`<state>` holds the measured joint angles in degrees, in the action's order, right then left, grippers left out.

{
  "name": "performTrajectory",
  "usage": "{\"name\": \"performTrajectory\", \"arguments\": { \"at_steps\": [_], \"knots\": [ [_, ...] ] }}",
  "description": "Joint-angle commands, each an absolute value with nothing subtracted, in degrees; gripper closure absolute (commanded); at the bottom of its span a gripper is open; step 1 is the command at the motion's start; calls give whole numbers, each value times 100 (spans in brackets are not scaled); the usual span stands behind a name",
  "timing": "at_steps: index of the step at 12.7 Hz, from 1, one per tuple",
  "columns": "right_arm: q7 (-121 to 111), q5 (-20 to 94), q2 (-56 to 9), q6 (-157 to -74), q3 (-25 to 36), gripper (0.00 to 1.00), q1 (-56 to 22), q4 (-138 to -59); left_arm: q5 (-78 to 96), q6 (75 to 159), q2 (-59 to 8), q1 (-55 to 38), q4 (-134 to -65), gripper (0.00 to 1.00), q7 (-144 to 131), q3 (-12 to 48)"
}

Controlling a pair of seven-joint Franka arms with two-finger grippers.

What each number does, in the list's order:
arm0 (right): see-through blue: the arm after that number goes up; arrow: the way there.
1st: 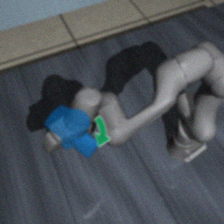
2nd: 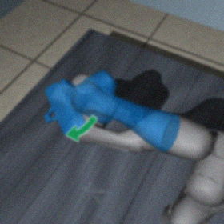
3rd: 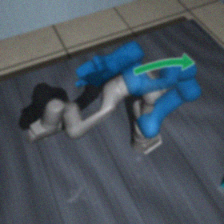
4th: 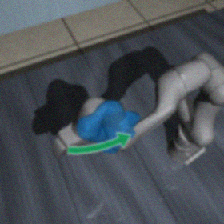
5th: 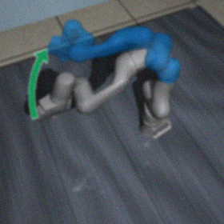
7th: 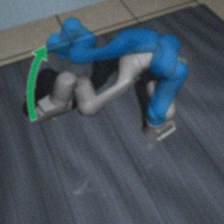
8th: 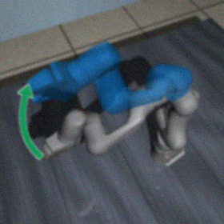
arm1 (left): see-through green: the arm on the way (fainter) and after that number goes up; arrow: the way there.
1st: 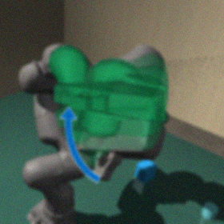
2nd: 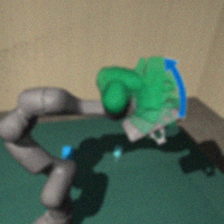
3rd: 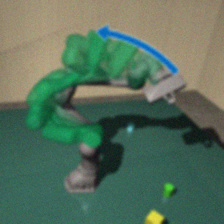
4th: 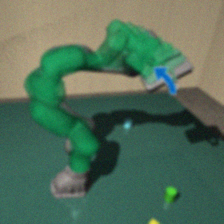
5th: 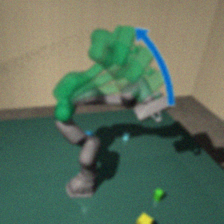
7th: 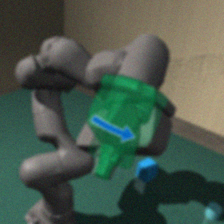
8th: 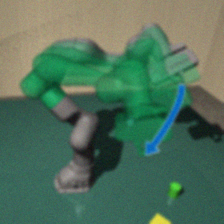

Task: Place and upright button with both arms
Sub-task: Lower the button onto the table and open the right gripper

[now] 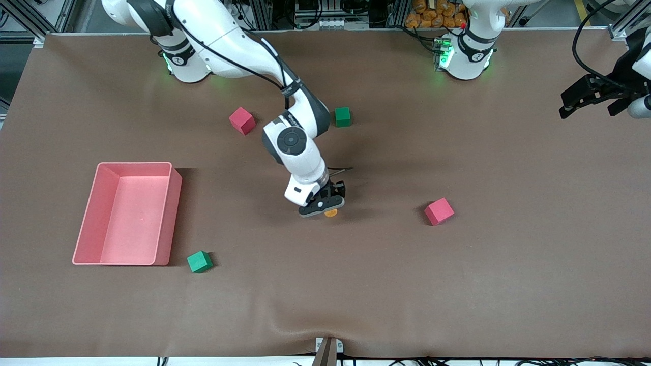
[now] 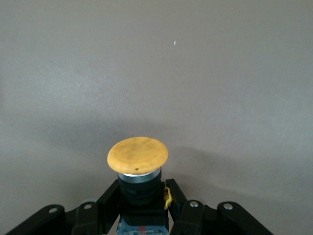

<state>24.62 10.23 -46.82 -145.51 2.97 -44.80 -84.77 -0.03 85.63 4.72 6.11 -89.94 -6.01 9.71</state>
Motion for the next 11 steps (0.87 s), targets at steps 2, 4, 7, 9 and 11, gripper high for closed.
{"name": "performTrajectory", "arguments": {
  "at_steps": [2,4,7,9,11],
  "knots": [
    [2689,1099,-4861,-14520,387,0,-4553,-8253,35,8359,492,624,-8947,0,-598,1028],
    [2672,1107,-4773,-14493,395,0,-4483,-8253,35,8279,492,624,-8930,0,-589,1046],
    [2584,1107,-4397,-14388,719,0,-4351,-8357,35,8279,483,633,-8938,0,-571,1046],
    [2523,1107,-3975,-13916,738,0,-4018,-8507,61,8279,475,650,-8938,0,-545,1046],
    [1631,1107,-3396,-13406,738,0,-3492,-8831,79,8279,466,650,-8938,0,-466,1046]
  ]
}}
